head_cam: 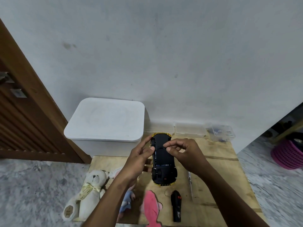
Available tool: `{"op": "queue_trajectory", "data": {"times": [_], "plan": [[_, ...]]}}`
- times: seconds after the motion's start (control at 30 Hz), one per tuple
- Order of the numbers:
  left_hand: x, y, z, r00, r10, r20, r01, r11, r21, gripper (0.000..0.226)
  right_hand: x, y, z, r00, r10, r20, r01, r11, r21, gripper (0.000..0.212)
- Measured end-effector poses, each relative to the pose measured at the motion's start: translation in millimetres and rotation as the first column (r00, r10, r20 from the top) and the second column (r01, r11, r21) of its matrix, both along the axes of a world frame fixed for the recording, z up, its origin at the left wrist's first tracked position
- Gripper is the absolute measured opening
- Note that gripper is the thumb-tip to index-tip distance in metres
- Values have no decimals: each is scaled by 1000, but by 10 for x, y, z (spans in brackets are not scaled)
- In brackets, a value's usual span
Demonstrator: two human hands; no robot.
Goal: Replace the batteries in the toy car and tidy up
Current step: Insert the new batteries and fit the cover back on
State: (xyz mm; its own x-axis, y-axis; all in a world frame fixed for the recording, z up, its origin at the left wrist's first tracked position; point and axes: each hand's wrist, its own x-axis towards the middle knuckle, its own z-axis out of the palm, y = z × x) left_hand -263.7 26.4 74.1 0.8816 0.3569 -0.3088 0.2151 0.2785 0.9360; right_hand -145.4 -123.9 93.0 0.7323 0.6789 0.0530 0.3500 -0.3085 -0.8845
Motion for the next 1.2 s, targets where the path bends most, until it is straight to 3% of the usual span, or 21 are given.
{"op": "queue_trajectory", "data": {"times": [1.2], "plan": [[-20, 48, -23, 999, 5, 41, -3, 999, -51, 39, -8, 29, -95, 994, 45, 98, -45, 999, -6, 33]]}}
